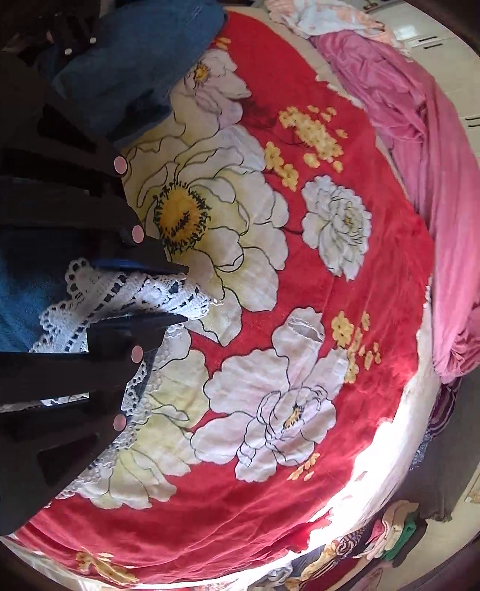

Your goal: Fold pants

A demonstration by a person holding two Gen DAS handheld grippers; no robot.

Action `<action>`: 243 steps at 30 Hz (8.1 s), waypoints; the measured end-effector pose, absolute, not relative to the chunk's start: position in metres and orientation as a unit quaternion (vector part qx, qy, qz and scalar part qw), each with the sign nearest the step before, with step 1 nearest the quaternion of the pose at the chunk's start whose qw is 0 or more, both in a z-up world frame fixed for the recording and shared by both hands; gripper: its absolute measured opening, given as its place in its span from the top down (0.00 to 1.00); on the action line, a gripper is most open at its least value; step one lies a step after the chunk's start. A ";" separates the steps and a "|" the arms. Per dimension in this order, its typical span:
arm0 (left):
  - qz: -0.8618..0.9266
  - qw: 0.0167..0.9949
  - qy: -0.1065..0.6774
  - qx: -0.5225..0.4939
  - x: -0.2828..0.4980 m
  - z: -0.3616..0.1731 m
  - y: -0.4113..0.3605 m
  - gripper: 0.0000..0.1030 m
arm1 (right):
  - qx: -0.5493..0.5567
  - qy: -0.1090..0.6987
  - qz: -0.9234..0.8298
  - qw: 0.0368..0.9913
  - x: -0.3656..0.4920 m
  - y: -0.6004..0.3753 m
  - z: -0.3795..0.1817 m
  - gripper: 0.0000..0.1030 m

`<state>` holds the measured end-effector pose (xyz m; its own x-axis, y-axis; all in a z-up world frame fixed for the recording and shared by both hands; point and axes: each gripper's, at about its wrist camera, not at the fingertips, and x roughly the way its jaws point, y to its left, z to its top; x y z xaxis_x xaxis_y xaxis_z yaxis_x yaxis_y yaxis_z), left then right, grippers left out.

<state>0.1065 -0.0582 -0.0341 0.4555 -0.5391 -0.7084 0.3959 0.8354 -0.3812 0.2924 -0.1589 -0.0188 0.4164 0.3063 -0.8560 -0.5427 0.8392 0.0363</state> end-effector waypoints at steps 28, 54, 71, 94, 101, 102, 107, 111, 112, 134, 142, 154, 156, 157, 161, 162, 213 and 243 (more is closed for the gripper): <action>-0.266 0.876 0.402 -0.008 0.077 -0.022 -0.047 0.99 | 0.160 0.438 0.176 0.867 0.077 -0.369 0.006 0.81; -0.265 0.877 0.398 0.047 0.049 -0.016 -0.061 1.00 | 0.054 0.487 0.198 0.849 0.051 -0.363 -0.018 0.92; -0.271 0.843 0.457 0.087 0.034 -0.047 -0.073 0.98 | 0.039 0.491 0.159 0.856 0.041 -0.387 -0.011 0.61; 0.072 0.905 0.412 -0.078 0.046 0.001 0.127 0.17 | 0.024 0.484 0.231 0.844 0.064 -0.319 -0.032 0.53; 0.041 0.909 0.403 -0.096 0.076 -0.005 0.119 0.68 | 0.035 0.490 0.230 0.840 0.065 -0.325 -0.037 0.53; 0.046 0.914 0.392 -0.095 0.075 0.002 0.122 0.68 | 0.035 0.491 0.230 0.840 0.065 -0.325 -0.037 0.53; 0.053 0.916 0.390 -0.074 0.083 -0.004 0.130 0.67 | 0.034 0.488 0.229 0.841 0.062 -0.322 -0.041 0.51; 0.061 0.905 0.411 -0.094 0.079 -0.029 0.136 0.51 | 0.030 0.485 0.232 0.842 0.060 -0.320 -0.042 0.48; 0.062 0.903 0.409 -0.115 0.075 -0.029 0.141 0.48 | 0.028 0.485 0.233 0.843 0.060 -0.320 -0.043 0.48; -0.178 0.897 0.402 -0.046 0.171 0.038 -0.001 0.31 | 0.152 0.458 0.202 0.852 0.194 -0.398 -0.011 0.46; -0.189 0.865 0.464 -0.009 0.231 -0.011 -0.026 0.31 | 0.129 0.484 0.249 0.829 0.215 -0.387 -0.046 0.48; -0.231 0.862 0.449 -0.041 0.231 -0.004 -0.034 0.96 | 0.122 0.385 0.280 0.871 0.186 -0.387 -0.009 0.85; -0.223 0.869 0.439 -0.045 0.235 0.004 -0.033 0.96 | 0.114 0.351 0.278 0.887 0.187 -0.388 0.011 0.89; -0.214 0.873 0.436 -0.041 0.238 0.006 -0.034 0.96 | 0.110 0.344 0.282 0.889 0.192 -0.387 0.018 0.90; -0.180 0.881 0.438 -0.021 0.248 -0.004 -0.043 0.96 | 0.050 0.371 0.254 0.892 0.221 -0.373 0.010 0.90; -0.172 0.880 0.442 -0.014 0.251 -0.010 -0.044 0.96 | 0.039 0.392 0.247 0.886 0.230 -0.369 0.000 0.89; -0.250 0.870 0.405 0.129 0.017 -0.014 -0.077 0.99 | 0.049 0.450 0.205 0.868 0.056 -0.381 -0.002 0.89; -0.262 0.853 0.444 0.079 0.023 -0.034 -0.067 0.99 | 0.052 0.470 0.236 0.849 0.043 -0.377 -0.019 0.97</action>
